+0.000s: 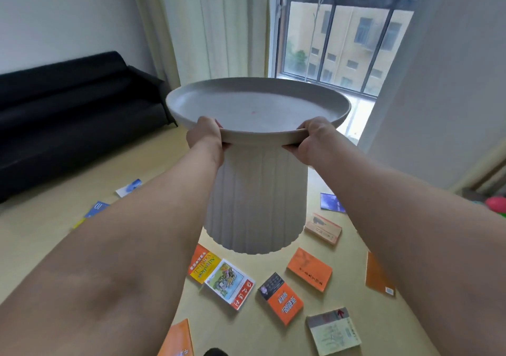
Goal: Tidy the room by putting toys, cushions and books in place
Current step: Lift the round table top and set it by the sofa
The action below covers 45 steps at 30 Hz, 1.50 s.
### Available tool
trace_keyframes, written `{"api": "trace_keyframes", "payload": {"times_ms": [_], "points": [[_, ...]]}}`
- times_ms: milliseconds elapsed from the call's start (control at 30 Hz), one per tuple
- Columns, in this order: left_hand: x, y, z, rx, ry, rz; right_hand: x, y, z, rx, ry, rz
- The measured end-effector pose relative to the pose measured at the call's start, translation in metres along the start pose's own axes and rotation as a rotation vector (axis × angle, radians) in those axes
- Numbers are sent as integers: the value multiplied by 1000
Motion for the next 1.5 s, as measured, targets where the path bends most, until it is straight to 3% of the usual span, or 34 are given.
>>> {"api": "trace_keyframes", "payload": {"times_ms": [367, 633, 1100, 1500], "points": [[-123, -9, -114, 65, -25, -83, -86, -177, -10, -23, -39, 102], [-216, -64, -185, 7, -45, -105, -177, -266, 1, -53, -53, 80], [-488, -147, -237, 194, 39, -350, -445, -467, -33, 97, -197, 214], [-657, -168, -283, 207, 120, -527, -590, -593, -99, 181, -300, 210]]}}
Point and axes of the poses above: each hand's wrist, its own x-axis away from the middle knuckle, its own y-axis out of the back of the hand, z = x × y, the point moved 10 cm from there along -x, towards the middle knuckle, and after that the axes turned 15 degrees about y, right-handed, at the moved point
